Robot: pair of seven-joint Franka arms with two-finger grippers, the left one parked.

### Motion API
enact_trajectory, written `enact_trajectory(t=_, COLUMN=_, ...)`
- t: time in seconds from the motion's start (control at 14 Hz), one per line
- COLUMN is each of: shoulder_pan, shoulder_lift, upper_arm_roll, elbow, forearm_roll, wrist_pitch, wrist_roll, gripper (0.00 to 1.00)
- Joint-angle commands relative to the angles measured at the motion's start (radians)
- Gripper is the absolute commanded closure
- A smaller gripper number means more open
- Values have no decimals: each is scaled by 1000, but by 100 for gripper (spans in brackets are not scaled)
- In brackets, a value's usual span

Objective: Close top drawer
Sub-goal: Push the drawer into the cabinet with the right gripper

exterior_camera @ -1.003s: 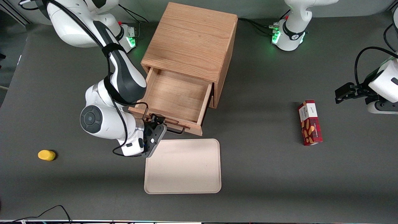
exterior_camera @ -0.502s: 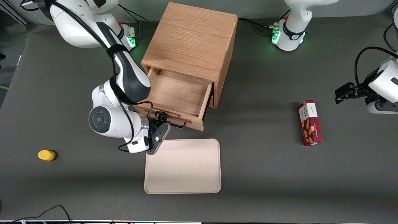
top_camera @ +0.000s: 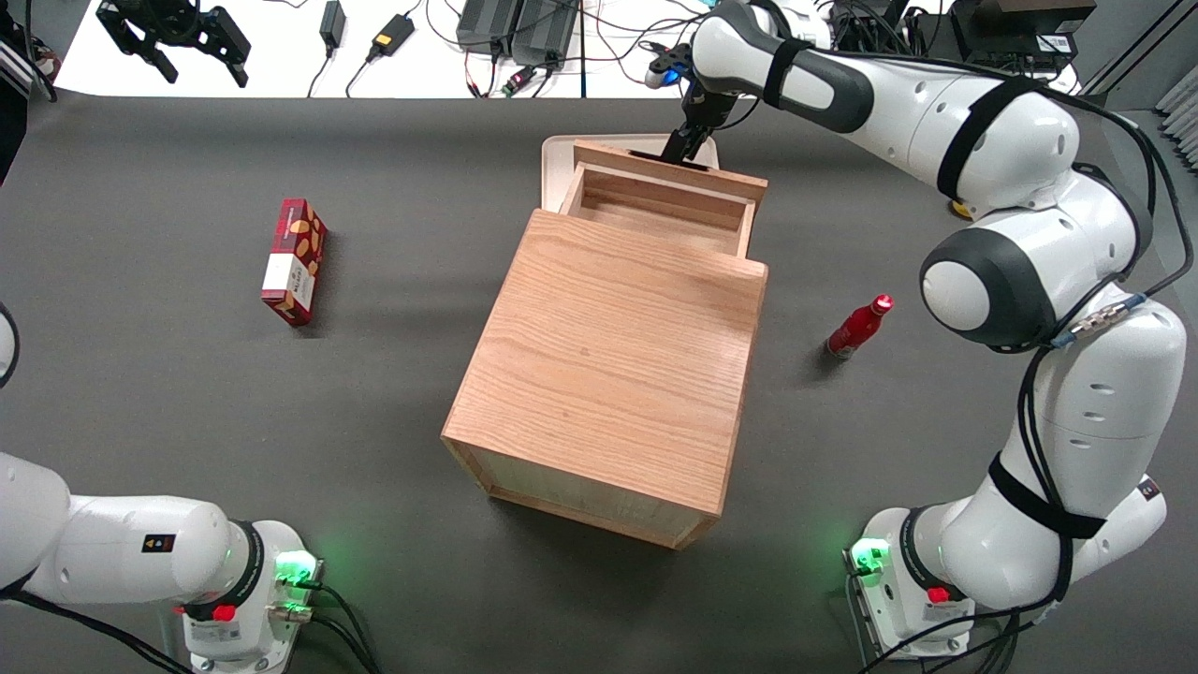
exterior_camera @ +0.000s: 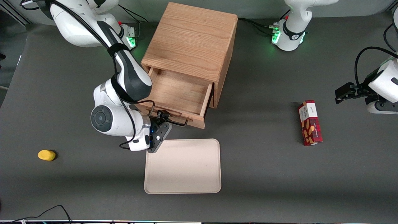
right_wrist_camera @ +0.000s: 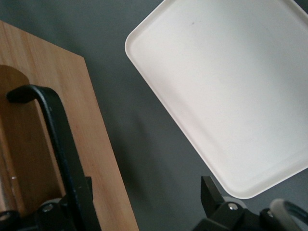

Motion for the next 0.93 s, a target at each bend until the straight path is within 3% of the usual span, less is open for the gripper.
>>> enact_trajectory(t=0.0, shoulder_pan=5, shoulder_lift=-41, upper_arm_roll=23, elbow=-53, forearm_roll=5, wrist_pitch=21, wrist_roll=61, gripper=0)
enact_trajectory(t=0.86, shoulder_pan=-6, shoulder_lift=-116, upper_arm_roll=72, elbow=-152, forearm_roll=0, wrist_pitch=28, wrist_roll=154, gripper=0)
